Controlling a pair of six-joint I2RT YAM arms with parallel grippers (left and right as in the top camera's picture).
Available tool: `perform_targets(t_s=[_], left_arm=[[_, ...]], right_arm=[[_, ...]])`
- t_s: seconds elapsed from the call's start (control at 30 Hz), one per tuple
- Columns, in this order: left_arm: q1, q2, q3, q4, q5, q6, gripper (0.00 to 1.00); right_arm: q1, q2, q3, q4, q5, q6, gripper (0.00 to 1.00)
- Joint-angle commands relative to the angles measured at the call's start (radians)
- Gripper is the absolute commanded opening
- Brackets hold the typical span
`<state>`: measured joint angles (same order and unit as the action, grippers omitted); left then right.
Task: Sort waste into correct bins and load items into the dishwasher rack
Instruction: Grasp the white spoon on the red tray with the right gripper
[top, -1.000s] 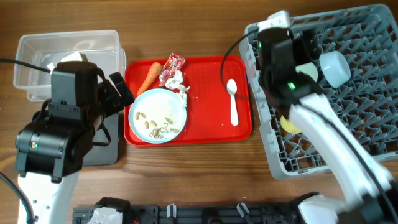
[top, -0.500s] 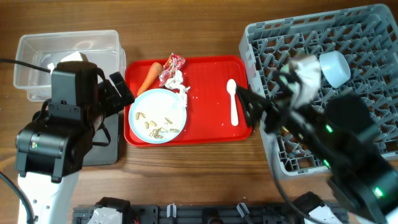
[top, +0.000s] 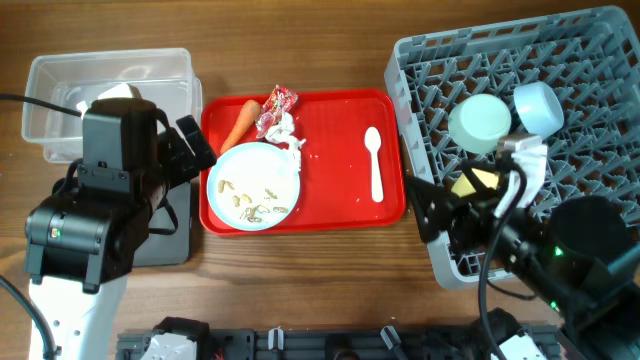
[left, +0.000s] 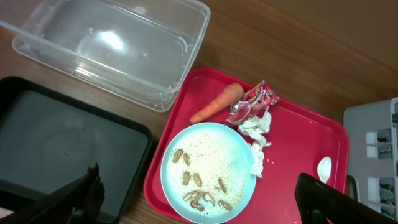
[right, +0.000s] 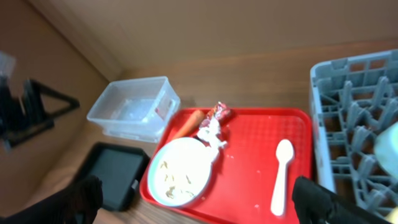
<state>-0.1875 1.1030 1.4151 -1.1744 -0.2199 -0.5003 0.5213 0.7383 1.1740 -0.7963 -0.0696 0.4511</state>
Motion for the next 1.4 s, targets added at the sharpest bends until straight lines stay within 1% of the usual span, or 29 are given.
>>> perform_targets(t_s=[0.0, 0.1, 0.17, 0.23, 0.33, 0.37, 0.43, 0.5, 0.57, 0.63, 0.8, 0.93, 0.97, 1.03, 1.1, 1.17, 1.2, 1.27, 1.37], left_arm=[[0.005, 0.002, 0.007, 0.003, -0.016, -0.009, 1.00], [0.005, 0.002, 0.007, 0.003, -0.016, -0.009, 1.00], [0.005, 0.002, 0.007, 0.003, -0.016, -0.009, 1.00], [0.005, 0.002, 0.007, 0.003, -0.016, -0.009, 1.00], [0.005, 0.002, 0.007, 0.003, -0.016, -0.009, 1.00], [0.005, 0.002, 0.007, 0.003, -0.016, -0.009, 1.00], [0.005, 0.002, 0.007, 0.003, -0.016, -0.009, 1.00], [0.005, 0.002, 0.007, 0.003, -0.016, -0.009, 1.00], [0.005, 0.002, 0.007, 0.003, -0.016, -0.009, 1.00], [0.005, 0.002, 0.007, 0.003, -0.016, -0.009, 1.00], [0.005, 0.002, 0.007, 0.003, -0.016, -0.009, 1.00], [0.005, 0.002, 0.007, 0.003, -0.016, -0.009, 1.00], [0.005, 0.002, 0.007, 0.003, -0.016, -0.009, 1.00], [0.005, 0.002, 0.007, 0.003, -0.016, -0.009, 1.00], [0.005, 0.002, 0.007, 0.003, -0.016, -0.009, 1.00], [0.005, 0.002, 0.007, 0.003, -0.016, -0.009, 1.00], [0.005, 0.002, 0.007, 0.003, -0.016, -0.009, 1.00], [0.005, 0.002, 0.007, 0.003, -0.016, -0.009, 1.00], [0.005, 0.002, 0.007, 0.003, -0.016, -0.009, 1.00]], right_arm=[[0.000, 0.092, -0.023, 0.179, 0.014, 0.076, 0.99], [0.004, 0.224, -0.023, 0.259, -0.037, 0.075, 0.96], [0.012, 0.332, -0.023, 0.255, -0.094, 0.072, 0.96], [0.031, 0.489, -0.023, 0.222, -0.122, 0.071, 0.97], [0.034, 0.686, -0.023, 0.207, -0.074, 0.071, 0.97], [0.030, 0.751, -0.022, 0.223, -0.049, 0.071, 0.97], [0.028, 0.871, -0.022, 0.266, -0.005, 0.025, 0.97], [0.028, 0.959, -0.022, 0.286, 0.053, 0.016, 0.96], [0.027, 1.036, -0.022, 0.290, 0.138, 0.021, 0.89], [0.022, 1.081, -0.022, 0.295, 0.172, 0.019, 0.86], [-0.010, 1.142, -0.022, 0.303, 0.182, 0.019, 0.75], [-0.026, 1.180, -0.023, 0.294, 0.098, -0.016, 0.58], [-0.026, 1.189, -0.023, 0.286, 0.098, -0.014, 0.56], [-0.026, 1.210, -0.023, 0.272, 0.098, -0.006, 0.54], [-0.026, 1.223, -0.023, 0.269, 0.098, -0.002, 0.46], [-0.026, 1.229, -0.023, 0.269, 0.095, -0.004, 0.31], [-0.026, 1.227, -0.022, 0.267, 0.095, -0.016, 0.22], [-0.026, 1.215, -0.013, 0.253, 0.095, -0.033, 0.13], [-0.026, 1.166, 0.021, 0.206, 0.095, -0.054, 0.08]])
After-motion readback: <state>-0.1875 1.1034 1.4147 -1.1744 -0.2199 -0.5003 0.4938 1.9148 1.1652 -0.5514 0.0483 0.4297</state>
